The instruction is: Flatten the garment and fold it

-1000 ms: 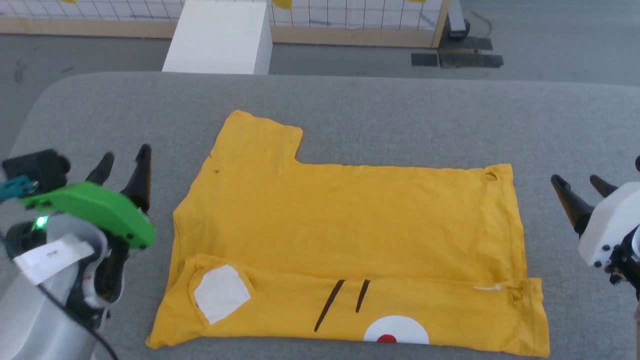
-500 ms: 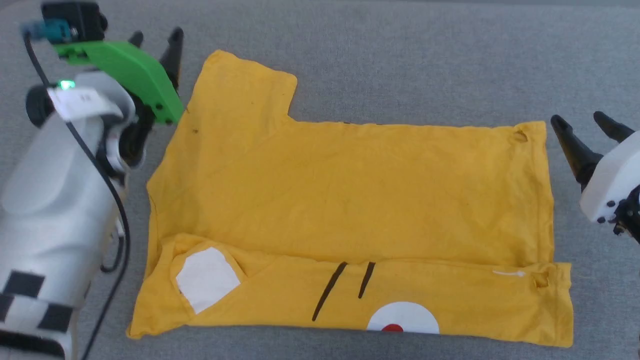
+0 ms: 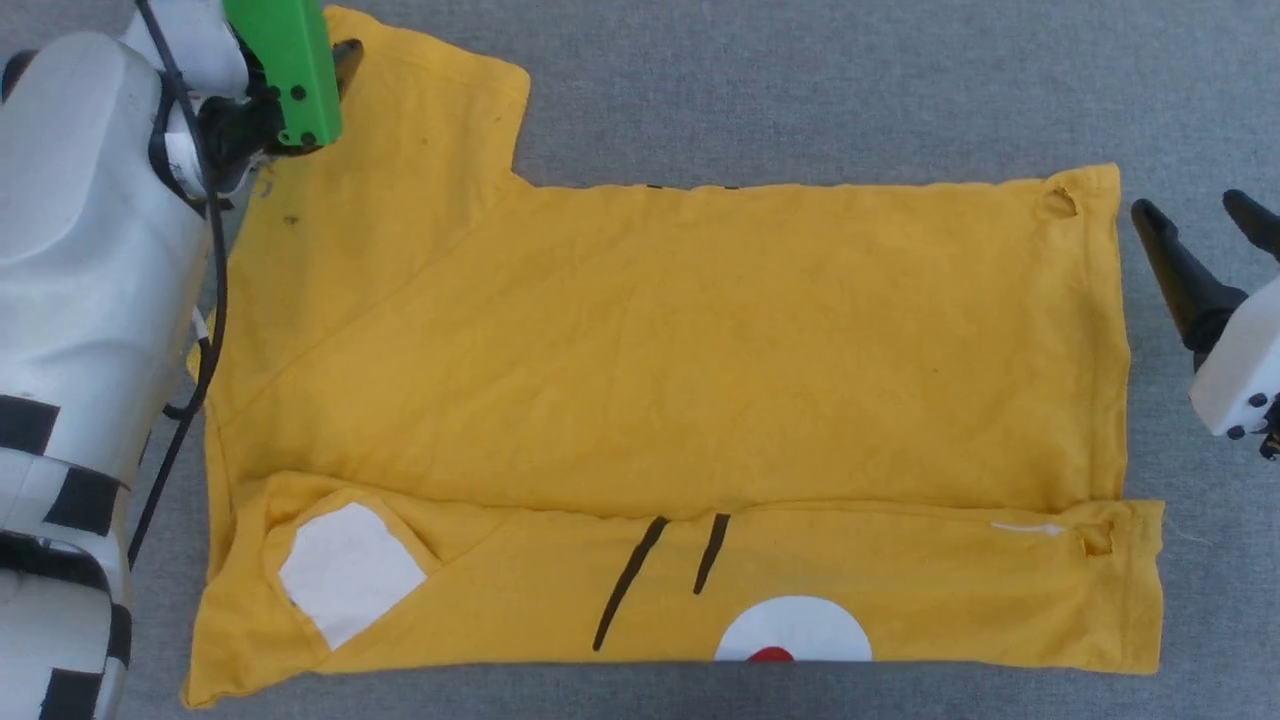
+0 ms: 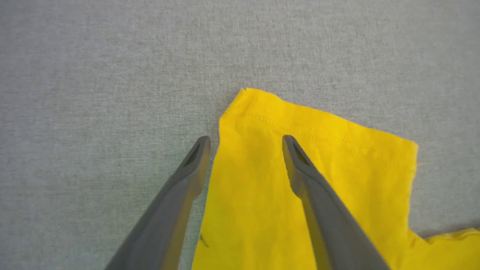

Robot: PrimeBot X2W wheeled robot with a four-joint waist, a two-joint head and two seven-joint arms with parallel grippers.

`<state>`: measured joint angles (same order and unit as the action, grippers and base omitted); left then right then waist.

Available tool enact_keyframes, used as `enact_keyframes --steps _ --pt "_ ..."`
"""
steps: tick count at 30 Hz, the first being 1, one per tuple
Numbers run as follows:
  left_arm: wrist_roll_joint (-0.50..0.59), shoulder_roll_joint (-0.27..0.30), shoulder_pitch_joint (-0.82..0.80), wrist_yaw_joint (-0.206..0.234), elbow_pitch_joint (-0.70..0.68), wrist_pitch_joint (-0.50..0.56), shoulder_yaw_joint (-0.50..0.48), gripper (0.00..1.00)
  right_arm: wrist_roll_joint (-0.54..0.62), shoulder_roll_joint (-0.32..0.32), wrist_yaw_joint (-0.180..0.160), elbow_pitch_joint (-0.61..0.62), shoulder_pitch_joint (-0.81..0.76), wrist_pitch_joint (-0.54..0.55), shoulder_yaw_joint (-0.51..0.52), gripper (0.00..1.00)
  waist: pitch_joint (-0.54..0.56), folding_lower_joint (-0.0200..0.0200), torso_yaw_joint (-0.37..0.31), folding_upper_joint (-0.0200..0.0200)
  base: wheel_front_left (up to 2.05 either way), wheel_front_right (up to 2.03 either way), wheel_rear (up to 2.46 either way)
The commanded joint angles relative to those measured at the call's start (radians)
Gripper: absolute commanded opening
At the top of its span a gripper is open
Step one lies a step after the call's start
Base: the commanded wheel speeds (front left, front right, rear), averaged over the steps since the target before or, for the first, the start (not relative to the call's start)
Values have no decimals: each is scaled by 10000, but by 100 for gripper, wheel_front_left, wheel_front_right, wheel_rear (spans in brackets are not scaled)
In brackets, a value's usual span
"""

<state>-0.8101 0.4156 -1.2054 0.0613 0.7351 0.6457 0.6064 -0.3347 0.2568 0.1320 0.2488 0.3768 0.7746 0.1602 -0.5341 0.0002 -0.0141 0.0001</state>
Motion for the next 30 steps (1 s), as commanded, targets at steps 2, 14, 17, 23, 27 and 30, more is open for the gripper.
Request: enact_keyframes --steps 2,14,17,23,27,30 --pt "49 -65 -65 -11 230 401 183 100 19 1 -13 150 -71 27 82 100 -304 -2 -153 -1 0 0 0" --pt "-726 -421 655 -62 520 121 -247 0 45 57 -13 438 -40 182 128 100 -454 -2 61 -1 0 0 0" --pt "-1013 -460 667 -184 418 -471 -638 0 56 143 -13 464 39 256 149 100 -326 -2 168 -1 0 0 0" --pt "-1367 -385 562 -524 30 -1131 -1109 0 273 691 -13 297 577 1305 -148 100 -64 -2 382 -1 0 0 0" --pt "-1360 -311 567 -544 -297 -1111 -1086 0 613 1125 -13 -100 1412 2537 -692 100 -68 -2 527 -1 0 0 0" --pt "-1373 -290 586 -509 -557 -1029 -1060 0 890 1498 -13 -601 1971 3550 -1307 100 -180 -2 639 -1 0 0 0"
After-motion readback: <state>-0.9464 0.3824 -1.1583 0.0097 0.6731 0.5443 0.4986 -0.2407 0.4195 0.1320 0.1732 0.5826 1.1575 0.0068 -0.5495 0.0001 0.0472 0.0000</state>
